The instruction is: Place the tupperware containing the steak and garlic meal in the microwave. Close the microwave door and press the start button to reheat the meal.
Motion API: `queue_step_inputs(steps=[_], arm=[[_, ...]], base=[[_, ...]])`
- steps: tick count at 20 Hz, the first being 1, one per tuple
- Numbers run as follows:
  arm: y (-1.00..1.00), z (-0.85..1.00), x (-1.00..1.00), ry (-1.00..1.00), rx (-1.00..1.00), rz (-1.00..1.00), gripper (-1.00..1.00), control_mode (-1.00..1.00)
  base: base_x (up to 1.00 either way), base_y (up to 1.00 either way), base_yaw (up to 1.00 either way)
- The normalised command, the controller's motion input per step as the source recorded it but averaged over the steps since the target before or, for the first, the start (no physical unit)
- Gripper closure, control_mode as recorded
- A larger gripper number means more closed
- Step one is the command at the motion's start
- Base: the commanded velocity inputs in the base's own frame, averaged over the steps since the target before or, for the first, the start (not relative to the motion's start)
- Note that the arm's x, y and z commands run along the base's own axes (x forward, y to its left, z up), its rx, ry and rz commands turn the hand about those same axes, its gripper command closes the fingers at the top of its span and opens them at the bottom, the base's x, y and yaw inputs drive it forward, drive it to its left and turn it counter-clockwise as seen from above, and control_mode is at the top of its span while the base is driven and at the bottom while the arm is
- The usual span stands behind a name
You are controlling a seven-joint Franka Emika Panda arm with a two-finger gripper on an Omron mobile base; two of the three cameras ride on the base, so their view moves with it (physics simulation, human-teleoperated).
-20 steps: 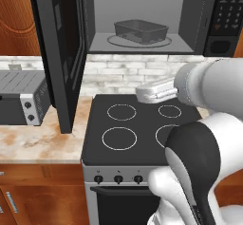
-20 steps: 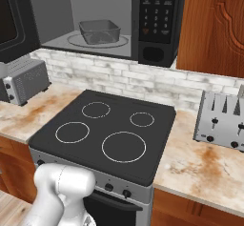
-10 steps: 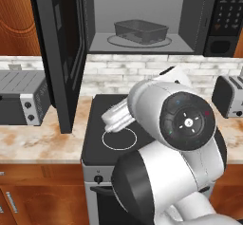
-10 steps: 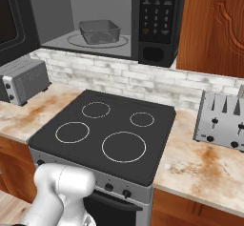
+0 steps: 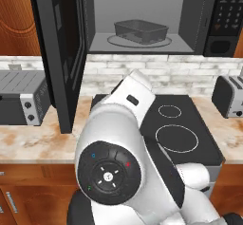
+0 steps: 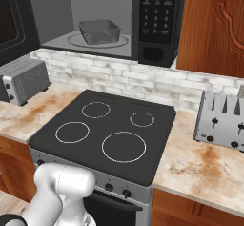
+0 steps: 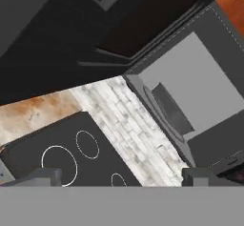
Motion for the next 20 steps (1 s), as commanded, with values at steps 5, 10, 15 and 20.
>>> queue_step_inputs(steps=[5,10,15,20], arm=[[0.65,0.0,-0.13,-0.22,-0.33,0.0,-1.0,-1.0],[0.74,-0.04,-0.08,-0.25,-0.33,0.0,-1.0,-1.0],[0.81,-0.24,-0.02,-0.29,-0.34,0.0,-1.0,-1.0],[0.82,-0.27,0.02,-0.2,-0.28,0.0,-1.0,-1.0]], base=[[0.0,0.0,0.0],[0.0,0.0,0.0],[0.0,0.0,0.0],[0.0,0.0,0.0]])
